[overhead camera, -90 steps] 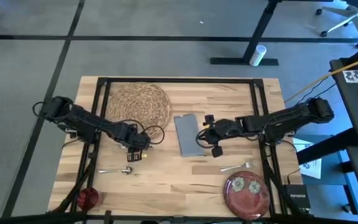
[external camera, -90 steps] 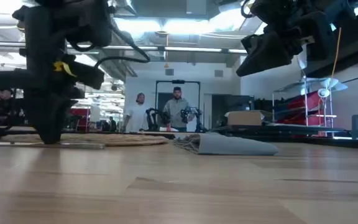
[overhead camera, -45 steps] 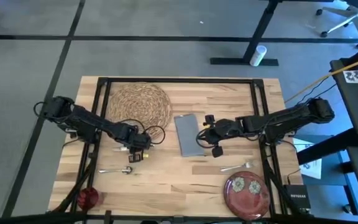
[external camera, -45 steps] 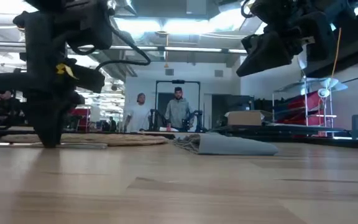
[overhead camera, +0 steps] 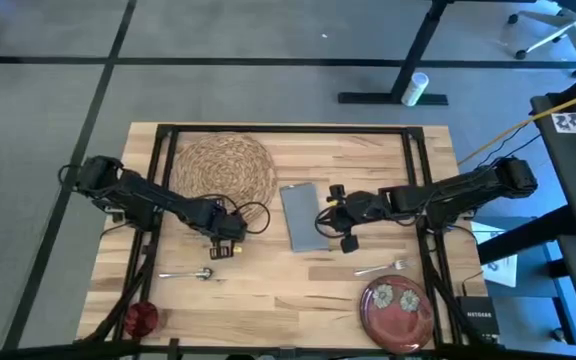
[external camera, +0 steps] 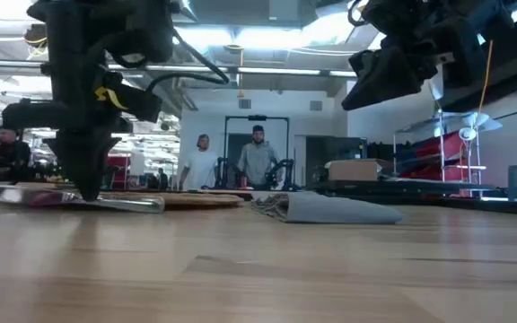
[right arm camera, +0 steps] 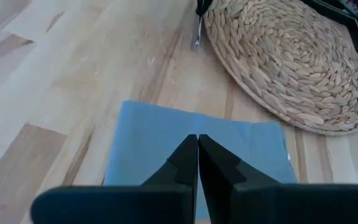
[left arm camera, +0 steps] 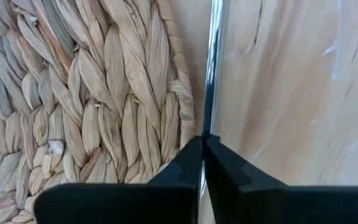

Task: Set table place
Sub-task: Put the silver table knife on the brown placemat

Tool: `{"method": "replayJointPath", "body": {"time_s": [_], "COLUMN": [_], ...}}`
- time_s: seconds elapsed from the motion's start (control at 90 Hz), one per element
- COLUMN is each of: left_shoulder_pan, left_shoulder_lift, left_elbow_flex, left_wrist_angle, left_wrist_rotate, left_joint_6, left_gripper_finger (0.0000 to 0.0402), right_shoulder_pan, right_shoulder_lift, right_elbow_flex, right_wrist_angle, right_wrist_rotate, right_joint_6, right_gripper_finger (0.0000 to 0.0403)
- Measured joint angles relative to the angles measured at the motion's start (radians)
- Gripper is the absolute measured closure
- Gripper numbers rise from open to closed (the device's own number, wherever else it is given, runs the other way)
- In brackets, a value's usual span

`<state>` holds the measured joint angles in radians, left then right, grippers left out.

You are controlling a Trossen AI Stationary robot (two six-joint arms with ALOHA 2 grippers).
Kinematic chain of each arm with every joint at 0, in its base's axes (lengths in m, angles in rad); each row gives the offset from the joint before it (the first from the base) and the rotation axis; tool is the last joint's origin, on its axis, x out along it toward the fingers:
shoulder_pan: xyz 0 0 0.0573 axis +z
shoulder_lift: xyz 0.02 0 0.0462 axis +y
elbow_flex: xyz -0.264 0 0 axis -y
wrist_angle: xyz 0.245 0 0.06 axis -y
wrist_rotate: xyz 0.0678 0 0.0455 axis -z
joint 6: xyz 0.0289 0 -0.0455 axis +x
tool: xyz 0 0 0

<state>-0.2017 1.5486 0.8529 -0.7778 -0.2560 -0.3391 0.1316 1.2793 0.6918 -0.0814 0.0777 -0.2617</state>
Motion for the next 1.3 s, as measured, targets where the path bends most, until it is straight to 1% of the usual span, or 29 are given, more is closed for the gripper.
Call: {"method": "replayJointPath", "body": {"time_s": [0.244,0.511,0.667,0.8,1.078,1.2,1.3], "left_shoulder_pan": [-0.037,-0.069,-0.02,0.045,0.162,0.167,0.134], "left_shoulder_lift": [0.0,-0.002,-0.002,-0.002,-0.003,-0.003,-0.004], "left_elbow_flex": [0.023,0.023,0.023,0.023,0.023,0.024,0.024], "left_wrist_angle": [-0.032,-0.055,-0.096,-0.088,-0.004,0.005,0.004], "left_wrist_rotate": [-0.028,-0.019,-0.093,-0.099,-0.098,-0.091,-0.025], "left_joint_6": [-0.049,-0.091,-0.047,0.01,0.13,0.14,0.137], "left_gripper_finger": [0.0401,0.0401,0.0401,0.0401,0.0401,0.0401,0.0402], "right_shoulder_pan": [0.0,0.0,0.0,0.0,0.0,0.0,0.0], "right_shoulder_lift": [0.0,0.0,0.0,0.0,0.0,0.0,0.0], "right_elbow_flex": [0.0,0.0,0.0,0.0,0.0,0.0,0.0], "right_wrist_angle": [0.002,0.002,0.003,0.002,0.001,0.001,-0.001], "right_wrist_rotate": [0.0,0.0,0.0,0.0,0.0,-0.039,-0.057], "right_joint_6": [0.002,0.002,0.002,0.002,0.002,0.002,0.002], "right_gripper_finger": [0.0403,0.0403,0.0403,0.0403,0.0403,0.0403,0.0403]}}
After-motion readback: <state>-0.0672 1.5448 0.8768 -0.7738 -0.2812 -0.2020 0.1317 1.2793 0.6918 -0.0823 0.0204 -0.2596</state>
